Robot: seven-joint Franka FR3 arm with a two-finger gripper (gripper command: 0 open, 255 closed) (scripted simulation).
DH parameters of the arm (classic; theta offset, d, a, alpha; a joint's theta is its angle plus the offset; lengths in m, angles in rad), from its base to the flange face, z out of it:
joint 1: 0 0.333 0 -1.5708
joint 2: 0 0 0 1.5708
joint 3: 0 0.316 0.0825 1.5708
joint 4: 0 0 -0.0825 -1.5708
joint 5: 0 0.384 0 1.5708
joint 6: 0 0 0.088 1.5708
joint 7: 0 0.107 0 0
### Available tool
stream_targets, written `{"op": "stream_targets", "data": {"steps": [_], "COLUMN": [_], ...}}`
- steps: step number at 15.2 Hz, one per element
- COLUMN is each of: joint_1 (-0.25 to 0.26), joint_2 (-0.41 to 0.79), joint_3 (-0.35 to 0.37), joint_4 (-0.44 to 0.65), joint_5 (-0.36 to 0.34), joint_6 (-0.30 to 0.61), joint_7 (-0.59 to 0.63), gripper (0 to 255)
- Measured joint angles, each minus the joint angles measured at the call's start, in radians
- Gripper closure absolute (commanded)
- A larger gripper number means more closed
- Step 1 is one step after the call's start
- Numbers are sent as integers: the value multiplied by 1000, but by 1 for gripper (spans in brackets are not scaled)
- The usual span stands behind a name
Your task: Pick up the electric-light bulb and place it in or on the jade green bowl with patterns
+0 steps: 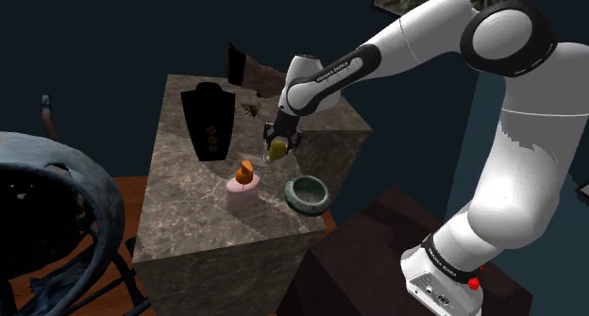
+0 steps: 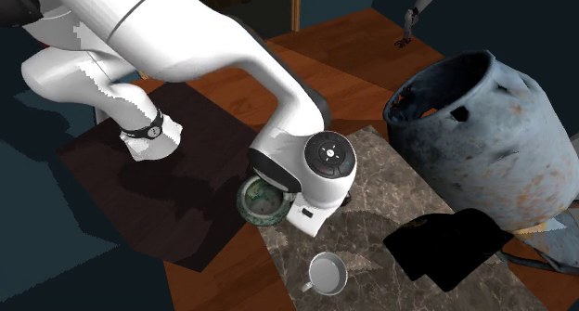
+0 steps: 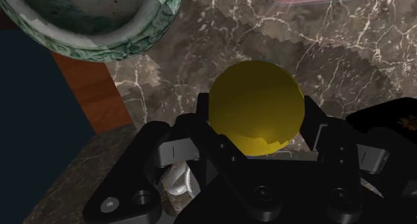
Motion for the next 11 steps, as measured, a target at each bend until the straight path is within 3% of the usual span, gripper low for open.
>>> {"op": "stream_targets", "data": {"steps": [4, 11], "joint_1": [-5, -68], "joint_2": [-40, -251], "joint_3": [8, 37], "joint_4": [3, -281], "joint_5": [10, 99], "joint_6": [-42, 30], "joint_7": [0, -92], "gripper": [255, 255]}}
